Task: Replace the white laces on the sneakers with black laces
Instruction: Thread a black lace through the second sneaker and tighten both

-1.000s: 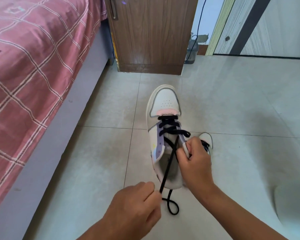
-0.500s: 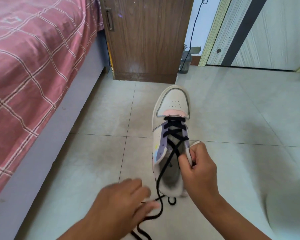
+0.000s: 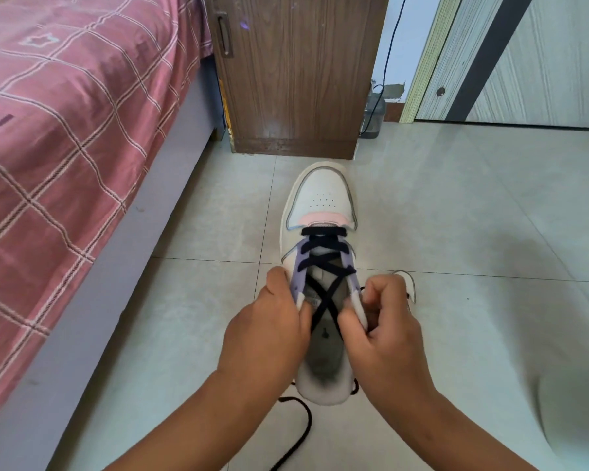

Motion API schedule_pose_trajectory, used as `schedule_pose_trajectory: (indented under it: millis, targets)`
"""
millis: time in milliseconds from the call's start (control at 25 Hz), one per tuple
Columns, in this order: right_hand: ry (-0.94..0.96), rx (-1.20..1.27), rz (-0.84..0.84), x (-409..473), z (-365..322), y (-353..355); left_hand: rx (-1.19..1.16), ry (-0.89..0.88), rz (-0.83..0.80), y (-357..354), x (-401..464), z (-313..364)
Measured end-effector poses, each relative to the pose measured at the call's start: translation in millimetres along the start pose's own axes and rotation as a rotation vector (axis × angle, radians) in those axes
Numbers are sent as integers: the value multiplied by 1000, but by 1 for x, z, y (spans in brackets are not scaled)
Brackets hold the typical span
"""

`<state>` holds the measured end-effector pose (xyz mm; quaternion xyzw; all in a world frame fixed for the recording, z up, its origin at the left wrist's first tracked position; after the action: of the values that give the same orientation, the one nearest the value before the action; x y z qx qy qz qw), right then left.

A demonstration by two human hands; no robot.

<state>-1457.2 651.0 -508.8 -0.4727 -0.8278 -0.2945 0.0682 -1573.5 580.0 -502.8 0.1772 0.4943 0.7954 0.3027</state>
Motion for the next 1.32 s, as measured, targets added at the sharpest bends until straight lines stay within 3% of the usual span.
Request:
schedule_pose_trajectory:
  millis: [80,160,360,440,520,600,760,960,1160,1320]
  targets:
    - [34,-13,-94,2,-7,-4,64,-36,11,0,1,-4]
    - [73,-38,-83,8,-14,-1,89,-48,-4,1,-1,-6]
    - [-40,-13,-125,23,-5,-3,116,-13,4,2,-6,-15]
    - [-207,164,-197,26,10,-8,65,-59,55,4,-7,-14]
    - [-432,520,-241,24,23,-15,49,-66,44,8,-7,-12]
    - [-504,620,-194,24,30,-16,26,-10,6,5,-8,-19]
    - [-354,379,-59,11,21,-8,109,-14,40,10,-2,-19]
    - [20,-68,-301,-6,0,-21,142,20,59,12,4,-19]
    - [135,-45,-67,-3,4,-18,79,-395,397,9,-12,-9]
    - [329,-148,-20,-6,0,-19,69,-425,483,10,-15,1]
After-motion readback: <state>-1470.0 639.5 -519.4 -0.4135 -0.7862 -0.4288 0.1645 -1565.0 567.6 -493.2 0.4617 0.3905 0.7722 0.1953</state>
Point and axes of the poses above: each hand's wrist, its own x-axis towards the middle knuckle, its own y-axis out of the back of the hand, z = x × y, the point moved 5 cm from there along x, towards the middle knuckle, and after that the axes turned 9 degrees about y, right-handed, at the moved point
